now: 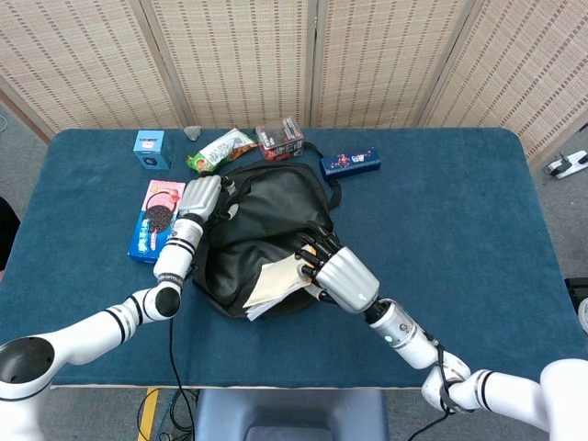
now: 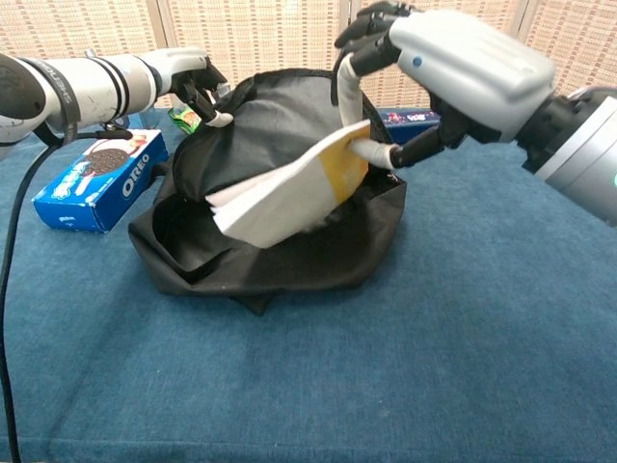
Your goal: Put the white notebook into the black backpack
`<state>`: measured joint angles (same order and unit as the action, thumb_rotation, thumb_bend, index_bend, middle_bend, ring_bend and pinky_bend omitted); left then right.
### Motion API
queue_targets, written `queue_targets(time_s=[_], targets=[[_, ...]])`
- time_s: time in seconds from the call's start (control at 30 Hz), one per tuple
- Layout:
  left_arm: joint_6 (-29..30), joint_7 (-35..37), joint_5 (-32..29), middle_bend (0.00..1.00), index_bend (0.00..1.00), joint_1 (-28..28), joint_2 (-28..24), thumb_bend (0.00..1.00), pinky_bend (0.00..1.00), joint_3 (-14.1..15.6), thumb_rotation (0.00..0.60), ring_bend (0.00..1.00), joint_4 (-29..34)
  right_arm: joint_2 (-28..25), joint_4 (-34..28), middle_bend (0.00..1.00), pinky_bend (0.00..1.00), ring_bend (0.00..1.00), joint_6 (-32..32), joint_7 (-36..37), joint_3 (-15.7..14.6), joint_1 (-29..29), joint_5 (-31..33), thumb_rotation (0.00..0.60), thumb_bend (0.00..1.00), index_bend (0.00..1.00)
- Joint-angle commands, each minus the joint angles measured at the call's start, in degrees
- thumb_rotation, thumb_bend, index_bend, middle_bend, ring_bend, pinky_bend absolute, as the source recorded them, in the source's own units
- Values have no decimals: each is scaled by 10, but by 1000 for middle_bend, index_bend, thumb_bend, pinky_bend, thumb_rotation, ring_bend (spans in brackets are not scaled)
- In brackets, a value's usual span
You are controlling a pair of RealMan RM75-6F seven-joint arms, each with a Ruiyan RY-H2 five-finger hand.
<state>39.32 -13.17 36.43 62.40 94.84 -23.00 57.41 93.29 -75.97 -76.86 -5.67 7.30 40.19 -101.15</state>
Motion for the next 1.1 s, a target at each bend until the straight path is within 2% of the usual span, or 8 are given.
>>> queue_targets(time_s=[0.03, 0.17, 0.4, 0.8, 1.1], targets=[[2, -2, -2, 391, 772, 0, -3, 573, 93, 1, 600, 328, 5, 19, 22, 388, 39, 156, 11, -2, -20, -5, 4, 600, 605, 593], [4, -5, -4, 391, 772, 0, -8, 574, 92, 4, 600, 328, 11, 31, 36, 387, 39, 156, 15, -6, -34, -14, 10, 600, 605, 593], [10, -7, -8, 391, 772, -1, -15, 574, 93, 7, 600, 327, 25, 50, 72, 344, 39, 156, 47, -26, -31, -6, 28, 600, 606, 594], [18, -18, -20, 391, 768, -3, -37, 574, 93, 13, 600, 323, 62, 108, 159, 282, 39, 104, 110, -45, 3, 44, 64, 600, 606, 594], [20, -28, -37, 391, 759, -1, -54, 573, 93, 18, 600, 322, 86, 149, 225, 241, 7, 42, 124, -46, 17, 70, 80, 600, 606, 596]])
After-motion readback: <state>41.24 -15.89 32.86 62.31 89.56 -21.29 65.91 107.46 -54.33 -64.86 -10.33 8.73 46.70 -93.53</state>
